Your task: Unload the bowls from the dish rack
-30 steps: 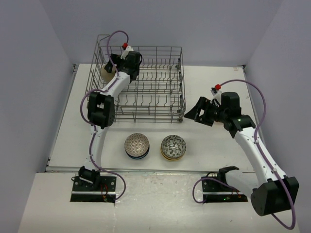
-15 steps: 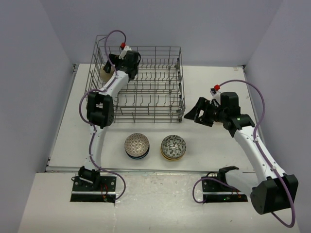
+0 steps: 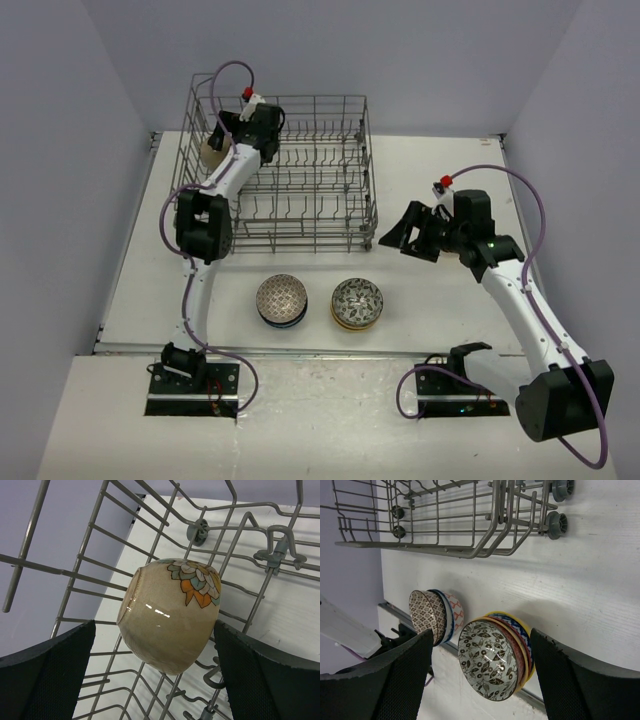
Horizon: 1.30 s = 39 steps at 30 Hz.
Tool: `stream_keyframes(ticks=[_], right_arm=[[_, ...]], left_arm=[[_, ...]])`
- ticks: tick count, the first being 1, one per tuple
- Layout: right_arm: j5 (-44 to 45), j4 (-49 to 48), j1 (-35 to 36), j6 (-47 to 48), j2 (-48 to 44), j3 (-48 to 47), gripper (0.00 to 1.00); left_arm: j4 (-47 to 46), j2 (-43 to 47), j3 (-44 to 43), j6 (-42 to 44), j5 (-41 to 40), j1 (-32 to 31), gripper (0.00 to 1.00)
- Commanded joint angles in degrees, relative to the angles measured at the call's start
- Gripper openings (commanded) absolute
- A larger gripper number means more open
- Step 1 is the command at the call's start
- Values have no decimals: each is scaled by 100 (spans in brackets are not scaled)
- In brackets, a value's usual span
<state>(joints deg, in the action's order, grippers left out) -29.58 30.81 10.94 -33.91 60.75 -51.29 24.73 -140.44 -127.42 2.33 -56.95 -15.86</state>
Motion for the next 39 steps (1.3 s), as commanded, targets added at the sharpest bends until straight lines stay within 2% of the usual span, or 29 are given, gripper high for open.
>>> stream_keyframes(ticks=[1, 8, 15, 23, 28, 32, 33, 39], right_arm=[[-74, 74, 22, -37, -98, -197, 78], [-118, 75, 22, -230, -221, -145, 78], [-109, 92, 22, -318, -309, -127, 78], [-135, 31, 22, -397, -336, -136, 78], [-118, 66, 22, -371, -362, -127, 78], [-153, -13, 22, -423, -389, -57, 78], [-162, -13, 22, -415, -389, -39, 78], [-162, -31, 22, -406, -424, 31, 78]], left_arm=[[295, 482, -196, 40, -502, 382, 100], [611, 641, -310, -171, -89, 443, 100], [1174, 544, -425, -531, -203, 513, 100], [1366, 588, -319, -627, -360, 522, 100], [1104, 799, 129, -558, -466, 549, 100], [1157, 755, 85, -497, -528, 557, 91], [1139, 755, 85, -470, -537, 557, 86], [946, 685, 41, -259, -598, 566, 79]])
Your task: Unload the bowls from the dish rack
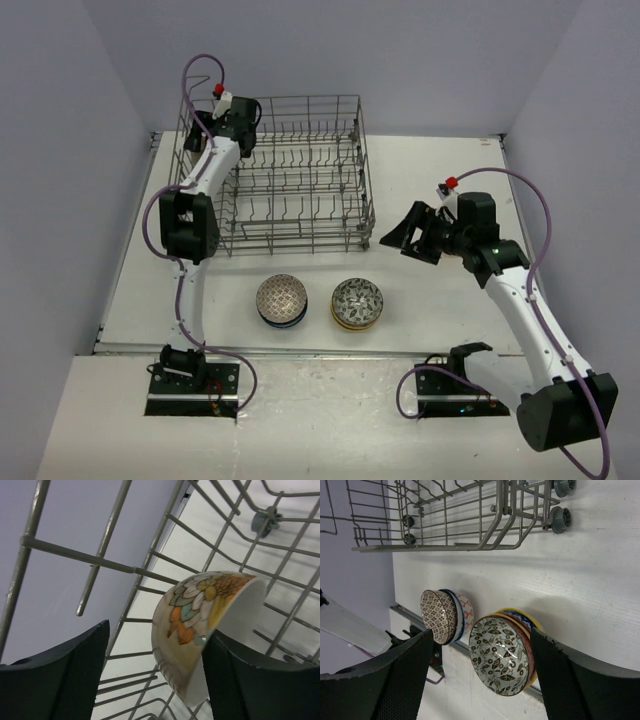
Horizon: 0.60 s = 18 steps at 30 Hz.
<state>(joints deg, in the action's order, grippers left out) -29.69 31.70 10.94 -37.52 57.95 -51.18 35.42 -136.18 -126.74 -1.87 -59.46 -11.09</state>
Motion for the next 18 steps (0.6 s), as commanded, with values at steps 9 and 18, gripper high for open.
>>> stream_keyframes(ticks=[9, 18], right_arm=[[-160, -138, 22, -36, -127, 11, 79], [-203, -121, 22, 34, -74, -6, 78]], left_arm=[[26, 381, 219, 82, -242, 98, 49], [351, 294, 439, -375, -22, 116, 40]])
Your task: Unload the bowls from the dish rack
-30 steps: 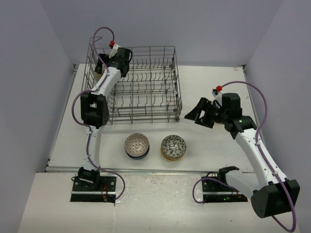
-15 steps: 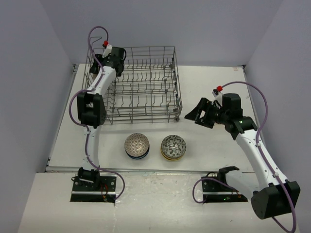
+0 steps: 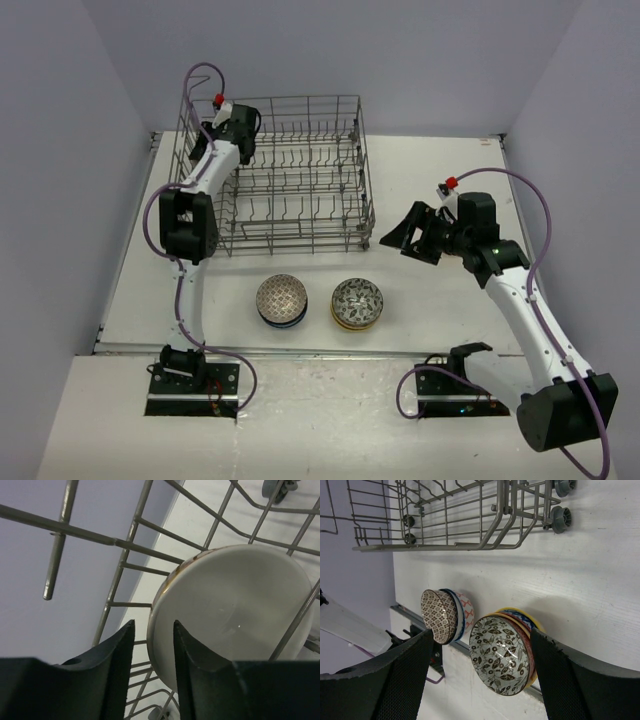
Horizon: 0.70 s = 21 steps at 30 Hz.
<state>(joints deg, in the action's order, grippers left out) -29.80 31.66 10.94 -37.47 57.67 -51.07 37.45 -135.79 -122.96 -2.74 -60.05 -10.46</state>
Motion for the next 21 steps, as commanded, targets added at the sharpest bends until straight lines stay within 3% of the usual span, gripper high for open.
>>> stream_keyframes(ticks=[1, 4, 5, 7, 13, 21], right_arm=[[-184, -90, 22, 30, -54, -35, 78], [-184, -90, 22, 38, -72, -17, 78], [-184, -90, 22, 47, -72, -8, 78], [-201, -99, 22, 38, -80, -8, 78], [-210, -142, 22, 38, -19, -61, 78], [-201, -90, 22, 117, 87, -281, 78]], left_arm=[[235, 254, 61, -340, 72, 61, 36], [333, 298, 44, -411, 108, 70, 19], [342, 324, 26, -411, 108, 70, 9], [385, 421, -122, -368, 90, 62, 0], [509, 500, -729, -7, -129, -52, 0], [-297, 782, -353, 781, -778, -272, 0]])
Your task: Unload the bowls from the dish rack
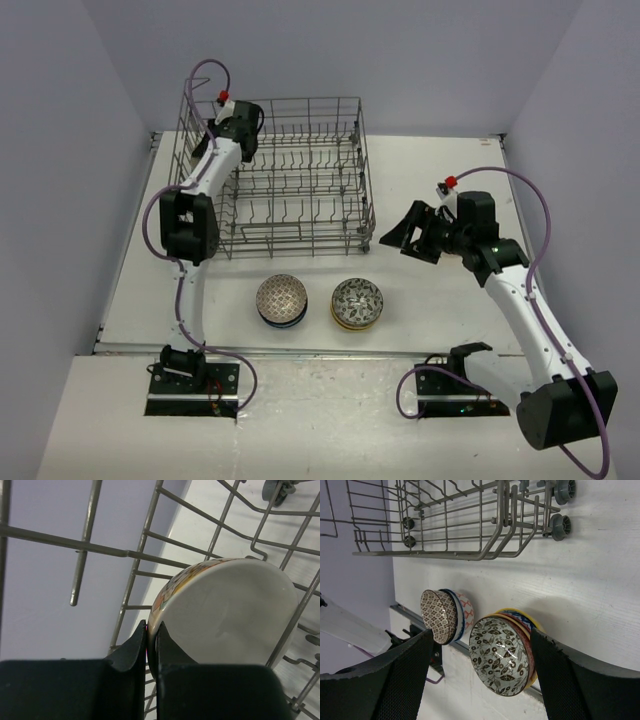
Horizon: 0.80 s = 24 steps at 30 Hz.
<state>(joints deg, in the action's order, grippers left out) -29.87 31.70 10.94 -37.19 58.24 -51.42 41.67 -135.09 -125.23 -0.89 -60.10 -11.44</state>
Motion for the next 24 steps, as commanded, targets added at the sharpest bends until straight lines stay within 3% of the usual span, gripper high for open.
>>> stream_keyframes(ticks=[1, 8, 16, 19, 20, 24], right_arm=[[-204, -77, 22, 80, 38, -255, 78], [-204, 29, 22, 115, -5, -307, 78], [-239, -41, 22, 89, 74, -439, 78], [-283, -147, 22, 133, 47, -571, 79], [-326, -190, 22, 142, -5, -632, 79], [-160, -60, 31, 89, 47, -1490, 80]], left_arm=[[-878, 729, -38, 746, -863, -200, 0], [-1969, 1089, 367, 1758, -1303, -280, 0], [-2023, 1546, 473, 1767, -1250, -438, 0], [-1524, 1783, 351, 1303, -830, -534, 0], [-904, 1984, 106, 649, -184, -595, 0], [-99, 2679, -107, -692, 1691, -946, 0]])
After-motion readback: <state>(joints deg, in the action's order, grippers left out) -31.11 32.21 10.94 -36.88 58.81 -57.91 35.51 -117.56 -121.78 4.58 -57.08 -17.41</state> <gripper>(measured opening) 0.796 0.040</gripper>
